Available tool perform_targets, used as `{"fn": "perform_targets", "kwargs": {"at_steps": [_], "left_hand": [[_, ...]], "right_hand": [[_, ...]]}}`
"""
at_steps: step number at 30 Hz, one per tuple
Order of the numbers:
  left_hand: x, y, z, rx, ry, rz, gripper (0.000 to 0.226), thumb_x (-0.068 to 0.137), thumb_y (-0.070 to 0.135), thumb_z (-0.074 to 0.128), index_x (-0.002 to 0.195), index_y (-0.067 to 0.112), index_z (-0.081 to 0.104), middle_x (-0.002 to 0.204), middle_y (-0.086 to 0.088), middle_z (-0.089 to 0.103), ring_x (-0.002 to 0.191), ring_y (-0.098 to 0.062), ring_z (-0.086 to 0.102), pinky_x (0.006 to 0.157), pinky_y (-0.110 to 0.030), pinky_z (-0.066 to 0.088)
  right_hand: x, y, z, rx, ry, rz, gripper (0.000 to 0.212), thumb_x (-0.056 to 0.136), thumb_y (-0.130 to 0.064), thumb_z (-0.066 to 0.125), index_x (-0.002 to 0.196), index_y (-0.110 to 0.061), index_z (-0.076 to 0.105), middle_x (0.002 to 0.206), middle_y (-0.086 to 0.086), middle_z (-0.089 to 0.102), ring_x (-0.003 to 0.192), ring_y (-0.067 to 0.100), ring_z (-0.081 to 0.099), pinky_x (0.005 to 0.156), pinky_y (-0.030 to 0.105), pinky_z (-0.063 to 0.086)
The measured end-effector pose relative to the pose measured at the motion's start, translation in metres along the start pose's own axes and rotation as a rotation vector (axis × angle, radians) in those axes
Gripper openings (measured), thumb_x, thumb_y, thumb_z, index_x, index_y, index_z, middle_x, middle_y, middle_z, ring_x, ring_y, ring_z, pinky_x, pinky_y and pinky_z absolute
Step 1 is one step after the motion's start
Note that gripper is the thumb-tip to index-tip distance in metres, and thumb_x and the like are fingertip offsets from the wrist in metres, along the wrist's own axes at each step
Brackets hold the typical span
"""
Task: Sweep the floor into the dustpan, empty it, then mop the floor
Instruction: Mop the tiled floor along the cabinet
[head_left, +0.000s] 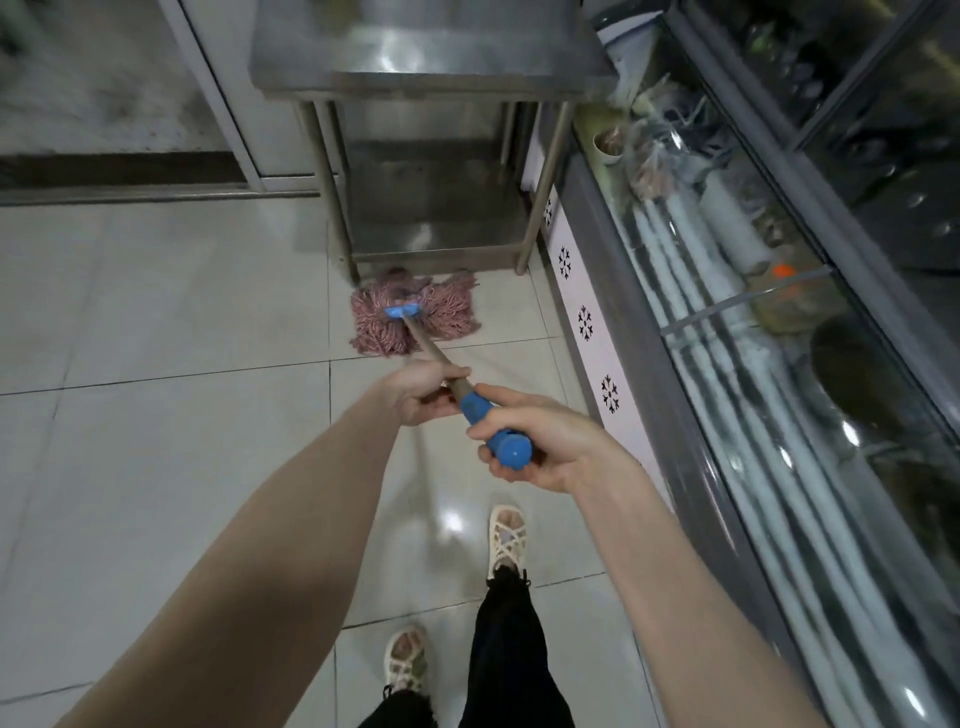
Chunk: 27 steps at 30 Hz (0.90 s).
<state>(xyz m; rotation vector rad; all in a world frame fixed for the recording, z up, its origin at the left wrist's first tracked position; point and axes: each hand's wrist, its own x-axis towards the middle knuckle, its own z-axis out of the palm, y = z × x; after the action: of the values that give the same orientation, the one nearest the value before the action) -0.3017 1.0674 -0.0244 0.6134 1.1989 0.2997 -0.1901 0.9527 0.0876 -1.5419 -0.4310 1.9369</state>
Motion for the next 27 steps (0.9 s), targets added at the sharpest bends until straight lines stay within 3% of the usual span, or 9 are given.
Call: {"fn": "perform_targets", "kwargs": {"at_steps": [2, 4, 6, 9, 12, 16, 19, 22, 27], "left_hand": [[-0.027, -0.020, -0.026, 0.000, 0.036, -0.004, 0.011, 0.094, 0.011, 0.057, 0.087, 0.005, 0.051, 0.083, -0.010, 0.060, 0.073, -0.017, 0.061, 0.056, -0.024, 0.058], [-0.039, -0.029, -0.047, -0.003, 0.056, -0.010, 0.010, 0.094, 0.012, 0.058, 0.091, 0.005, 0.052, 0.084, -0.010, 0.060, 0.073, -0.017, 0.062, 0.055, -0.024, 0.059], [-0.056, -0.041, -0.072, -0.029, 0.099, -0.004, 0.013, 0.092, 0.012, 0.060, 0.099, 0.004, 0.052, 0.086, -0.011, 0.061, 0.073, -0.018, 0.063, 0.052, -0.024, 0.058], [-0.073, -0.056, -0.097, -0.068, 0.167, -0.001, 0.017, 0.093, 0.010, 0.059, 0.105, 0.003, 0.050, 0.085, -0.013, 0.060, 0.073, -0.019, 0.062, 0.046, -0.023, 0.054], [-0.083, -0.072, -0.096, -0.139, 0.206, -0.005, 0.008, 0.095, 0.009, 0.055, 0.093, 0.002, 0.050, 0.084, -0.015, 0.057, 0.072, -0.021, 0.059, 0.044, -0.024, 0.055], [-0.081, -0.094, -0.055, -0.181, 0.204, 0.003, 0.017, 0.097, 0.008, 0.052, 0.081, 0.004, 0.047, 0.080, -0.012, 0.051, 0.070, -0.022, 0.056, 0.042, -0.023, 0.054], [-0.076, -0.113, -0.009, -0.130, 0.182, 0.003, 0.020, 0.097, 0.009, 0.052, 0.078, 0.002, 0.047, 0.076, -0.010, 0.050, 0.066, -0.019, 0.054, 0.041, -0.022, 0.053], [-0.071, -0.143, 0.045, -0.160, 0.136, 0.021, 0.022, 0.097, 0.010, 0.052, 0.077, 0.005, 0.047, 0.070, -0.009, 0.046, 0.058, -0.016, 0.054, 0.042, -0.023, 0.053], [-0.073, -0.204, 0.135, -0.100, 0.053, 0.016, 0.019, 0.096, 0.013, 0.054, 0.079, 0.008, 0.048, 0.069, -0.007, 0.050, 0.061, -0.016, 0.055, 0.044, -0.024, 0.053]], "right_hand": [[-0.013, 0.021, 0.026, -0.034, -0.042, 0.008, 0.035, 0.082, 0.009, 0.058, 0.093, -0.025, 0.059, 0.081, 0.009, 0.057, 0.054, 0.015, 0.052, 0.040, 0.019, 0.045], [-0.011, 0.029, 0.043, -0.058, -0.083, 0.015, 0.034, 0.083, 0.008, 0.058, 0.087, -0.026, 0.059, 0.082, 0.009, 0.056, 0.055, 0.016, 0.052, 0.041, 0.018, 0.046], [-0.012, 0.040, 0.065, -0.077, -0.108, 0.023, 0.032, 0.083, 0.007, 0.059, 0.098, -0.021, 0.061, 0.084, 0.010, 0.055, 0.056, 0.017, 0.051, 0.041, 0.017, 0.047], [-0.011, 0.056, 0.086, -0.110, -0.126, 0.017, 0.046, 0.083, 0.006, 0.059, 0.121, -0.019, 0.059, 0.081, 0.009, 0.054, 0.056, 0.016, 0.050, 0.040, 0.016, 0.046], [-0.016, 0.071, 0.090, -0.098, -0.116, 0.020, 0.039, 0.083, 0.008, 0.057, 0.116, -0.013, 0.061, 0.077, 0.008, 0.053, 0.054, 0.015, 0.048, 0.040, 0.016, 0.045], [-0.035, 0.092, 0.055, -0.087, -0.031, 0.005, 0.032, 0.082, 0.006, 0.056, 0.082, -0.026, 0.061, 0.078, 0.008, 0.053, 0.053, 0.014, 0.047, 0.037, 0.014, 0.040], [-0.057, 0.111, 0.011, -0.010, 0.054, 0.019, 0.035, 0.081, 0.004, 0.057, 0.096, -0.027, 0.063, 0.080, 0.006, 0.054, 0.049, 0.011, 0.047, 0.037, 0.014, 0.035], [-0.084, 0.133, -0.036, 0.032, 0.129, 0.009, 0.050, 0.081, 0.005, 0.057, 0.122, -0.022, 0.060, 0.079, 0.006, 0.057, 0.048, 0.011, 0.046, 0.038, 0.015, 0.033], [-0.147, 0.184, -0.109, 0.080, 0.231, 0.002, 0.055, 0.079, 0.005, 0.057, 0.127, -0.023, 0.059, 0.075, 0.005, 0.059, 0.043, 0.009, 0.047, 0.037, 0.016, 0.032]]}}
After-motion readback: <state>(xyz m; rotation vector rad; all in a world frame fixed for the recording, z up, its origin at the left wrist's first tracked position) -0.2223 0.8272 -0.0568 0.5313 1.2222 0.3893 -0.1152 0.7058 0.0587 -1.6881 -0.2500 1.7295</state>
